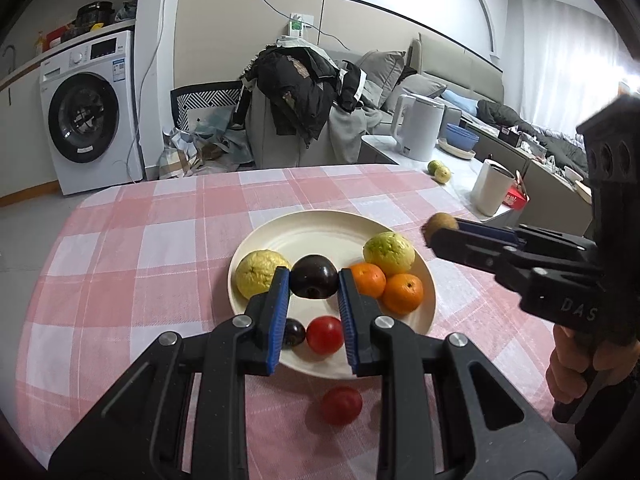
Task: Organize fruits
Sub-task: 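Carry the pear and plum onto the cream plate and open both tools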
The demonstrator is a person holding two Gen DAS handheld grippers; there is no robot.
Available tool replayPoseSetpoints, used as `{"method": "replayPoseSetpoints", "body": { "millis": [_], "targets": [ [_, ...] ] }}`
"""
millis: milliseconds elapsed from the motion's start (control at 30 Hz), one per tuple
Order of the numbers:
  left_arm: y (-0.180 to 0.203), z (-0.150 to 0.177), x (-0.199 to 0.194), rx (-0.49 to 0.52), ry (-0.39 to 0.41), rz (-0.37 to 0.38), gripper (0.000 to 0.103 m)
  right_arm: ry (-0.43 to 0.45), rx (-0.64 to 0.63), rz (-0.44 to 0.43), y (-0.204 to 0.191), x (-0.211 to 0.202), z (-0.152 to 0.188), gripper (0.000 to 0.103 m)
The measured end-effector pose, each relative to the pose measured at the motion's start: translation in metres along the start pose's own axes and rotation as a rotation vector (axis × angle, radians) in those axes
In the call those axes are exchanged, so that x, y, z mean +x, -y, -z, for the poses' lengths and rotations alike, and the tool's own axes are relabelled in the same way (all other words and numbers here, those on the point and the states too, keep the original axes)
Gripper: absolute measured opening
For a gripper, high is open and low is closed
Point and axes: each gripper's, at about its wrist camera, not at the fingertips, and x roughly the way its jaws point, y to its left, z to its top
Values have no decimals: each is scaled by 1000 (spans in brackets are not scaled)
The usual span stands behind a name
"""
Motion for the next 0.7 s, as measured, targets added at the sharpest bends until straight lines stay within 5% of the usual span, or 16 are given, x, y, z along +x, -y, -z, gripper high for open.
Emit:
{"method": "replayPoseSetpoints", "body": {
  "millis": [700],
  "targets": [
    [4,-4,58,27,-52,-6,21,-88,79,27,17,69,-16,27]
  ]
}}
